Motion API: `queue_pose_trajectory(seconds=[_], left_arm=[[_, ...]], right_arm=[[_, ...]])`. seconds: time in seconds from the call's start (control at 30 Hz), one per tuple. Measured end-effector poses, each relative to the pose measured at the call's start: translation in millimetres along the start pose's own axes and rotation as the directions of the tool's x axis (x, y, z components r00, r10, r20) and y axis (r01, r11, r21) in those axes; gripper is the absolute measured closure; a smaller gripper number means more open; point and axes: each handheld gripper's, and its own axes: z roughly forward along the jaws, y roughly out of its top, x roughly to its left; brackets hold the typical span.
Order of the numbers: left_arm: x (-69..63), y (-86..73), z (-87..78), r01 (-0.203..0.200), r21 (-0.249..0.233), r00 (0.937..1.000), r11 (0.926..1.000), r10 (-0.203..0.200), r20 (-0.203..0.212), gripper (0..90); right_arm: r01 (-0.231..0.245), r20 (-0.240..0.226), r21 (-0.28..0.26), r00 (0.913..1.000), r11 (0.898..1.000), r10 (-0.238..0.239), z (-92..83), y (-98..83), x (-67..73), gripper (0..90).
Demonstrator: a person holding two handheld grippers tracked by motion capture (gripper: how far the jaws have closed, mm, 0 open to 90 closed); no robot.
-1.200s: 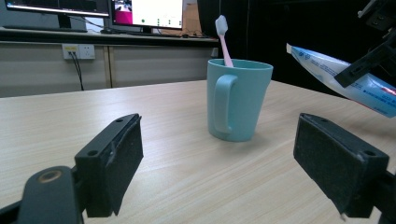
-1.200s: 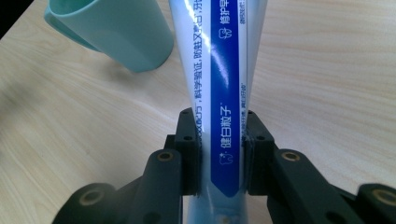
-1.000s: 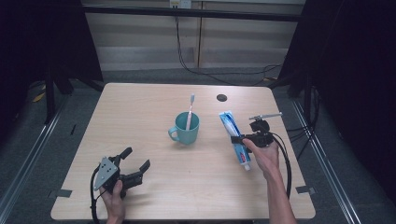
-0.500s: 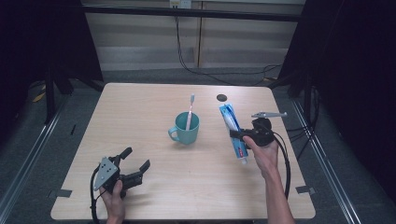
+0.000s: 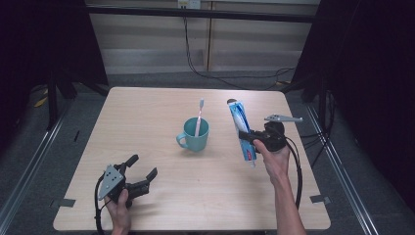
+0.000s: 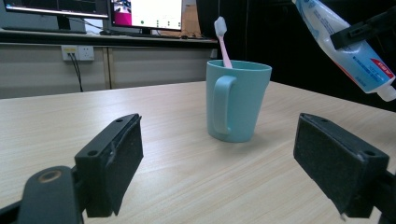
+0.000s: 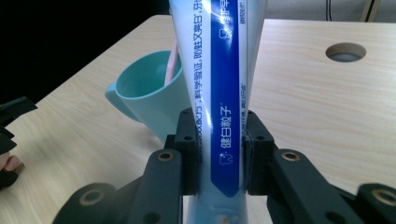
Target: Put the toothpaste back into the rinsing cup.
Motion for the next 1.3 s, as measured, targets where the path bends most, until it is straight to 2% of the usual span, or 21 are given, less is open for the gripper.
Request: queue_pose_trajectory(seconds=[0.37, 0.43, 0.47, 0.57, 0.63, 0.7, 0.77, 0.8, 0.93, 1.1, 1.3], left_arm=[[-0.4, -0.2, 0.2, 0.004, -0.009, 1.0000, 0.9999, -0.004, 0.002, 15.8], [-0.5, -0.2, 0.1, -0.009, -0.003, 0.9998, 1.0000, 0.009, 0.016, 15.8], [-0.7, -0.2, 0.1, -0.008, -0.003, 0.9999, 1.0000, 0.008, 0.012, 15.8], [-1.1, -0.4, -0.2, 0.005, -0.005, 0.9999, 1.0000, -0.005, 0.011, 15.8], [0.0, -0.2, -0.3, -0.007, -0.003, 0.9999, 1.0000, 0.007, 0.015, 15.8], [-1.1, -0.4, -0.3, 0.006, -0.004, 0.9999, 1.0000, -0.005, 0.009, 15.8], [0.0, -0.2, -0.4, -0.007, -0.002, 0.9998, 1.0000, 0.007, 0.016, 15.8], [-0.5, -0.4, -0.5, 0.001, -0.004, 0.9999, 1.0000, -0.001, 0.016, 15.8], [-0.4, -0.5, -0.5, 0.002, -0.006, 0.9999, 1.0000, -0.002, 0.014, 15.8], [-0.4, -0.6, -0.4, 0.000, -0.009, 0.9999, 1.0000, 0.000, 0.013, 15.8], [-0.3, -0.5, -0.4, -0.001, -0.008, 0.9999, 1.0000, 0.001, 0.013, 15.8]], right_arm=[[0.026, -0.013, -0.062, 0.9996, 0.998, -0.027, -0.1, 10.4, 9.4, 72.5], [0.032, 0.001, -0.078, 0.9995, 0.996, -0.032, 0.2, 11.7, 10.8, 72.5], [0.021, -0.011, -0.084, 0.9997, 0.996, -0.022, 0.5, 12.5, 11.0, 72.5], [0.030, -0.011, -0.097, 0.9995, 0.995, -0.031, 0.8, 14.6, 13.2, 72.5], [0.033, -0.020, -0.113, 0.9992, 0.993, -0.036, 1.2, 16.4, 14.8, 72.5], [0.032, -0.034, -0.118, 0.9988, 0.992, -0.037, 2.0, 19.1, 16.6, 72.5], [0.040, -0.037, -0.133, 0.9983, 0.990, -0.045, 3.7, 21.9, 19.8, 72.4], [0.038, -0.043, -0.137, 0.9981, 0.990, -0.045, 4.6, 23.5, 21.1, 72.5], [0.056, -0.060, -0.169, 0.9960, 0.984, -0.067, 7.1, 28.6, 27.3, 72.4], [0.072, -0.068, -0.225, 0.9937, 0.972, -0.089, 8.6, 32.3, 33.3, 72.3], [0.078, -0.080, -0.246, 0.9917, 0.966, -0.100, 12.7, 35.2, 37.0, 72.2]])
